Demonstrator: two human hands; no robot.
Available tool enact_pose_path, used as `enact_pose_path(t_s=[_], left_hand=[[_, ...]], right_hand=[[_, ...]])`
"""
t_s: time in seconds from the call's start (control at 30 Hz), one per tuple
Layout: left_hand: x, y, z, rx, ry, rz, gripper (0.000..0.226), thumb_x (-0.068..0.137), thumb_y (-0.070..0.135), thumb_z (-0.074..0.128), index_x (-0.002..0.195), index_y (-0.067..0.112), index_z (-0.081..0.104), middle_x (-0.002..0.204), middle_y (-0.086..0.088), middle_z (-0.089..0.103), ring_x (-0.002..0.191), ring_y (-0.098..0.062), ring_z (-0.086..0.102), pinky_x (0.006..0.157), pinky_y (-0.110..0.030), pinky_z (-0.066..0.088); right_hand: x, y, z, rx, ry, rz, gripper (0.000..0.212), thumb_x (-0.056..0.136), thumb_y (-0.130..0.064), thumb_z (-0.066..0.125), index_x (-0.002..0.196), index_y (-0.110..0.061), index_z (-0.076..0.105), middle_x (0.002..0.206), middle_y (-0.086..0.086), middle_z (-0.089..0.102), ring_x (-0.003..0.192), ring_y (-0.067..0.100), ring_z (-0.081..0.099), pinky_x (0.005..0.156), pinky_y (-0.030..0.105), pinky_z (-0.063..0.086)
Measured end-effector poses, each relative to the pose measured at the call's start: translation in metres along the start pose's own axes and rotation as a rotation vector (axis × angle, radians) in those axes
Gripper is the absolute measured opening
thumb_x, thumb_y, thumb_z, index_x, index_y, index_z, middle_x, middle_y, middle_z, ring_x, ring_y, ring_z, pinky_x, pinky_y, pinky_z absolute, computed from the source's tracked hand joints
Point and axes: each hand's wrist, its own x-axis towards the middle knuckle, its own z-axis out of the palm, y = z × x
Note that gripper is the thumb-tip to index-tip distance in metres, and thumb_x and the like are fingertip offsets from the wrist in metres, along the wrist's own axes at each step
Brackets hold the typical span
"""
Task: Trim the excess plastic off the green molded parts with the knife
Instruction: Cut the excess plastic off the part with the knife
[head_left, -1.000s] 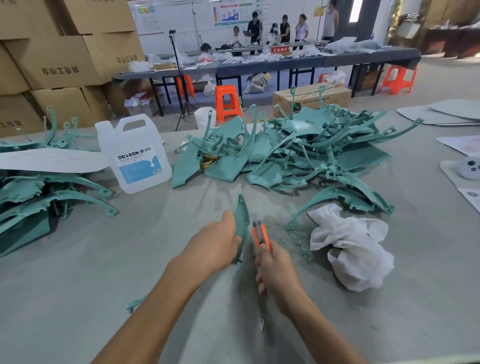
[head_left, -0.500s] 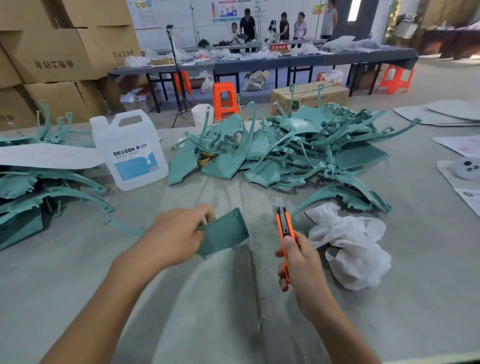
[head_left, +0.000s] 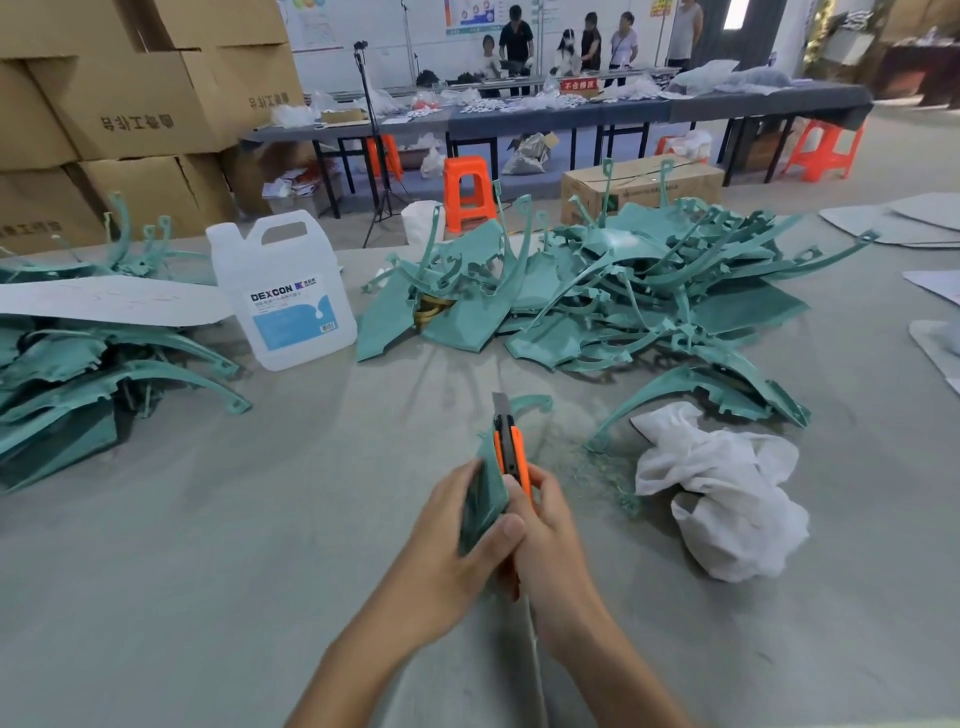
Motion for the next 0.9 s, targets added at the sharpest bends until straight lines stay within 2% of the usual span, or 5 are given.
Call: enact_pose_path(t_s=[0.27, 0.37, 0.5, 0.7, 0.9], left_hand=[[-0.003, -0.018, 0.005, 0.040, -0.011, -0.021, 0.070, 0.081, 0.053, 0.070, 0.140, 0.061, 0.033, 0.138, 0.029, 0.047, 0.133, -0.003, 0.047, 0.107, -0.028, 0.042], [-0.003, -0.024, 0.013, 0.240, 0.004, -0.006, 0.088, 0.080, 0.030, 0.066, 0.157, 0.031, 0.024, 0.155, 0.011, 0.037, 0.144, -0.012, 0.036, 0.117, -0.036, 0.035], [-0.012, -0.024, 0.005, 0.315, 0.193, -0.065, 0.081, 0.087, 0.007, 0.055, 0.157, 0.036, 0.026, 0.156, 0.016, 0.039, 0.142, -0.009, 0.041, 0.113, -0.024, 0.035], [-0.016, -0.043, -0.033, 0.366, 0.316, -0.050, 0.068, 0.090, 0.012, 0.062, 0.145, 0.048, 0.046, 0.145, 0.025, 0.049, 0.134, -0.002, 0.048, 0.109, -0.021, 0.041], [-0.019, -0.063, -0.019, 0.106, 0.322, -0.088, 0.058, 0.090, 0.035, 0.072, 0.140, 0.053, 0.049, 0.132, 0.038, 0.052, 0.123, 0.019, 0.048, 0.096, 0.002, 0.034]], right_hand=[[-0.006, -0.016, -0.033, -0.054, -0.096, 0.116, 0.018, 0.108, -0.028, 0.045, 0.120, -0.021, 0.056, 0.057, 0.002, 0.052, 0.039, 0.016, 0.047, 0.031, 0.021, 0.032], [-0.009, -0.021, -0.044, -0.089, -0.151, 0.114, 0.016, 0.107, -0.027, 0.046, 0.120, -0.021, 0.055, 0.070, 0.003, 0.065, 0.044, 0.020, 0.052, 0.033, 0.023, 0.037], [-0.013, -0.019, -0.058, -0.290, -0.184, 0.069, 0.014, 0.106, -0.026, 0.050, 0.116, -0.031, 0.058, 0.097, 0.008, 0.072, 0.055, 0.022, 0.057, 0.043, 0.027, 0.042], [-0.019, -0.016, -0.089, -0.834, -0.222, -0.141, 0.023, 0.103, -0.035, 0.051, 0.115, -0.055, 0.049, 0.097, -0.017, 0.073, 0.068, 0.008, 0.066, 0.067, 0.030, 0.052], [-0.026, -0.031, -0.080, -0.957, -0.328, -0.262, 0.025, 0.095, -0.059, 0.042, 0.116, -0.047, 0.047, 0.082, -0.002, 0.068, 0.061, 0.013, 0.060, 0.065, 0.042, 0.050]])
